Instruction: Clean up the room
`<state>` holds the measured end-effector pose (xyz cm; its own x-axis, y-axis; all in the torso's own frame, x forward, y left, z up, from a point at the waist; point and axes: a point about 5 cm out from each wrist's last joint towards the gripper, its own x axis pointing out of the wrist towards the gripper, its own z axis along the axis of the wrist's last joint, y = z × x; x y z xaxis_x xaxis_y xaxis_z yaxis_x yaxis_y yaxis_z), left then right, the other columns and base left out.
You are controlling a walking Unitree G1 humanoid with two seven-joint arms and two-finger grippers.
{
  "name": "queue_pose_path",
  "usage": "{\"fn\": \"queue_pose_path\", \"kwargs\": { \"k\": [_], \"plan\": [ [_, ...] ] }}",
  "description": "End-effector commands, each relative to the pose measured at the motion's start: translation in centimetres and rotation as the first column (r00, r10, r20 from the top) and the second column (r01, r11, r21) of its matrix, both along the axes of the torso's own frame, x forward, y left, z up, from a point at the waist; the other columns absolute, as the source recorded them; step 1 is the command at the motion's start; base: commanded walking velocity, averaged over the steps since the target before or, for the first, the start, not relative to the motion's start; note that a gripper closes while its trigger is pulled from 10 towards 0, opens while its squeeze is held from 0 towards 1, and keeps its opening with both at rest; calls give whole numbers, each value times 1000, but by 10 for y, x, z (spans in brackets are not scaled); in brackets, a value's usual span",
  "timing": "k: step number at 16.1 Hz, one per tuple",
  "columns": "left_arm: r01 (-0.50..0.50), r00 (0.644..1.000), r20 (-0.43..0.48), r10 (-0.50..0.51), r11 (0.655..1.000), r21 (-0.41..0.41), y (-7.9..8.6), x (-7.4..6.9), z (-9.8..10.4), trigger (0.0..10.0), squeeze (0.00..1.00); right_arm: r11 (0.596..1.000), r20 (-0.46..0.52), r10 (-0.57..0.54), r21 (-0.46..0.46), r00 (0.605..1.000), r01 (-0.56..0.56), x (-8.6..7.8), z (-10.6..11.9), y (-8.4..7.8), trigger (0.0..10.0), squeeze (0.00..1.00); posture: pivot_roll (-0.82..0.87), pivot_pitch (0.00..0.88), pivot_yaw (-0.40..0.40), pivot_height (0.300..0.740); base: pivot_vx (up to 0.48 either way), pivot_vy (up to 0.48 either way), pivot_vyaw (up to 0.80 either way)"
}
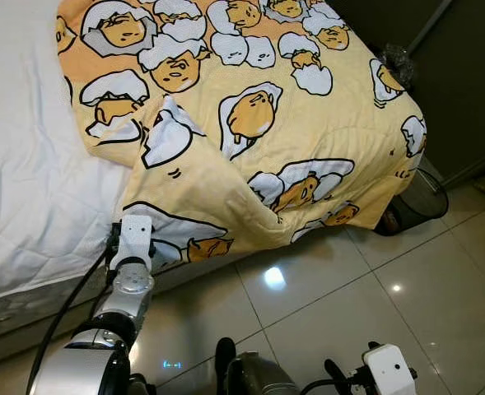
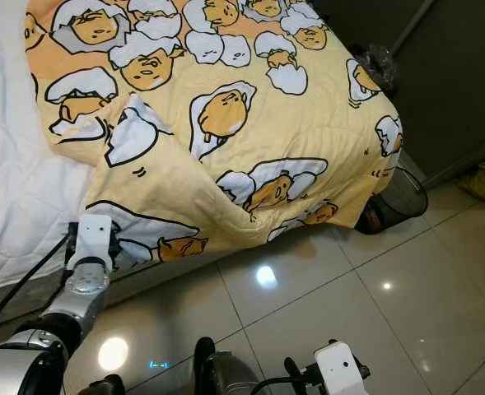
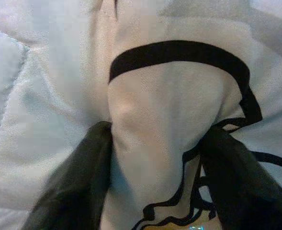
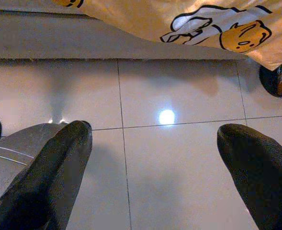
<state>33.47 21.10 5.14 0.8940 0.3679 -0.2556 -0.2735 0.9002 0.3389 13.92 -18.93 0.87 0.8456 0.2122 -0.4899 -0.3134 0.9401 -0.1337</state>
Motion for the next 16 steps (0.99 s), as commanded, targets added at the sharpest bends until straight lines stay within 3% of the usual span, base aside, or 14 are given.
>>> {"fn": "queue_pose_path", "kwargs": {
  "k": [1,6,9,16],
  "plan": [
    [18,997,-73,-20,999,-28,-2,-8,-14,0,0,999,-38,-23,-24,999,22,-7,-3,-8,10000,0,-166,337,-229,740,0,0,0],
    [102,983,-150,-101,995,-3,-13,-18,-30,0,0,1000,-41,-25,-17,999,24,-3,-6,-5,10000,0,-151,332,-218,740,0,0,0],
    [108,976,-184,-112,994,-33,-16,-27,-40,0,0,999,-45,-28,-16,999,28,-2,-7,-5,10000,0,-153,328,-213,740,0,0,0],
    [155,967,-201,-156,988,-22,-17,-32,-45,0,0,999,-42,-35,-20,998,35,0,-8,-6,10000,0,-153,316,-203,740,0,0,0]
  ]
}}
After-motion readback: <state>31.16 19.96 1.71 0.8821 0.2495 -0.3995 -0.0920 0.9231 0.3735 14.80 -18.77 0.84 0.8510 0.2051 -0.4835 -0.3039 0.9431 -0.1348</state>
